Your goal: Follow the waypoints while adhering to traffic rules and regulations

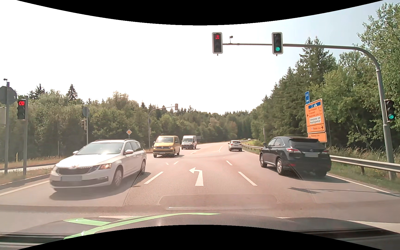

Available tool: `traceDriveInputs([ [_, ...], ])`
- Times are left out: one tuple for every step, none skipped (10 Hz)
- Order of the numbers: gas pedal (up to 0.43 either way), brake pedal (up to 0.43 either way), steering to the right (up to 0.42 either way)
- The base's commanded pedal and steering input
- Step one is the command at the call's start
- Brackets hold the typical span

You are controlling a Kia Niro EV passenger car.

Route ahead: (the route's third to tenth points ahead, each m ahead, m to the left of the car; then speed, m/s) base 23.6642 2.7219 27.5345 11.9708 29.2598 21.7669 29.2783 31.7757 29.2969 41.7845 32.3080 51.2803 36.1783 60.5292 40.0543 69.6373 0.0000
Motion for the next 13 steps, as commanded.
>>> traceDriveInputs([
  [0.000, 0.250, 0.005],
  [0.000, 0.250, 0.005],
  [0.000, 0.250, 0.005],
  [0.000, 0.250, 0.005],
  [0.000, 0.250, 0.005],
  [0.000, 0.250, 0.005],
  [0.000, 0.250, 0.005],
  [0.000, 0.256, 0.005],
  [0.000, 0.250, 0.005],
  [0.000, 0.250, 0.005],
  [0.000, 0.256, 0.005],
  [0.000, 0.256, 0.005],
  [0.000, 0.250, 0.005],
])
